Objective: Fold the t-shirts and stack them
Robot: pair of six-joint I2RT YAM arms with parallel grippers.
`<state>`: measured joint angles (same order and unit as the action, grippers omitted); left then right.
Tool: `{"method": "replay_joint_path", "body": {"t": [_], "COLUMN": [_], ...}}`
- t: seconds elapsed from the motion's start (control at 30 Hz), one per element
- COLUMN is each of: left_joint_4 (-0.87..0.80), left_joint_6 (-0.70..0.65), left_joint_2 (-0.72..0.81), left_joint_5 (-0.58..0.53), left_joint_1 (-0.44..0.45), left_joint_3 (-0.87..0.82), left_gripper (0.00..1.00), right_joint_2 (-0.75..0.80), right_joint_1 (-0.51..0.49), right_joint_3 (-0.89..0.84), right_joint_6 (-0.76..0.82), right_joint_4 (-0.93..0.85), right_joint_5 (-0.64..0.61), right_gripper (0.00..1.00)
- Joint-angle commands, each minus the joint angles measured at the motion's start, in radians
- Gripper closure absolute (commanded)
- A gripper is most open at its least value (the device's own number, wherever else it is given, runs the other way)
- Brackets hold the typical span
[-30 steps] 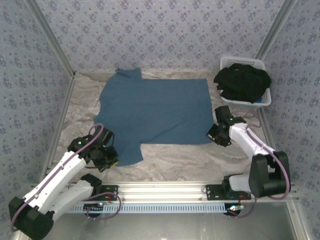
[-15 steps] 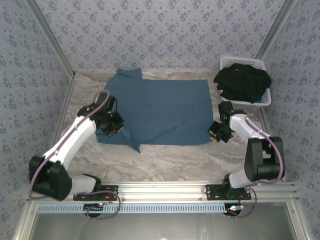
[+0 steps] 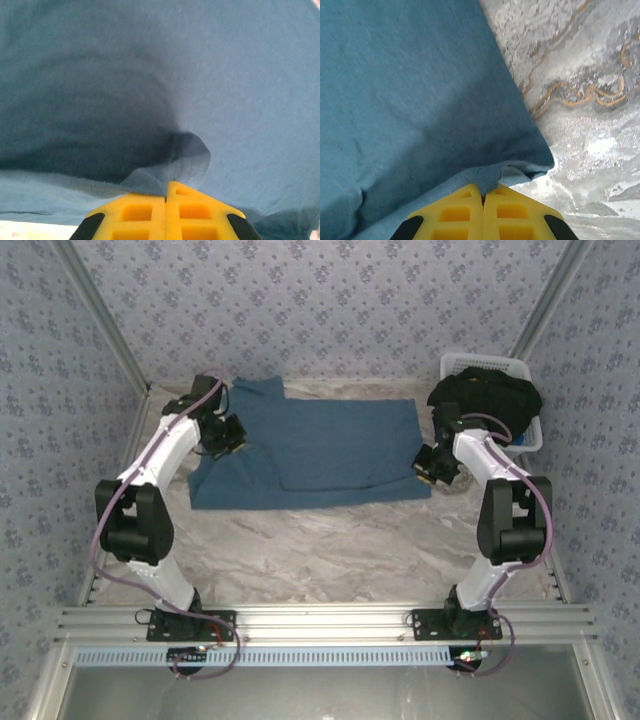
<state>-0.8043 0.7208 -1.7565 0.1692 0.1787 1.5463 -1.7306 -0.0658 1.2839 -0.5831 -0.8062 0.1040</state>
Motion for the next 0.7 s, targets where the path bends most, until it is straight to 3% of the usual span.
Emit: {"method": "replay_joint_path", "body": {"t": [0.0,0.4,0.67], "left_joint_4": [-0.012,-0.054,-0.057], "left_joint_6": [-0.071,-0.107,-0.094], "left_joint_2": [-0.046,-0.215,-0.23], "left_joint_5": [-0.005,-0.025,-0.052], "left_joint_1": [-0.002,-0.014,-0.043], "left_joint_3": [0.108,0.327,0.333], "left_gripper": [1.0,1.0,1.0], "right_joint_2": [-0.035,-0.096,-0.146], "right_joint_1": [0.001,-0.008,-0.008], "right_joint_3": [0.044,0.089,0.16], "right_joint_6": [0.016,-0.011,-0.015], "right_joint_4": [-0.051,-0.043,-0.048], "right_joint_5": [-0.057,-0.091,-0.092], "right_gripper": [1.0,1.0,1.0]}}
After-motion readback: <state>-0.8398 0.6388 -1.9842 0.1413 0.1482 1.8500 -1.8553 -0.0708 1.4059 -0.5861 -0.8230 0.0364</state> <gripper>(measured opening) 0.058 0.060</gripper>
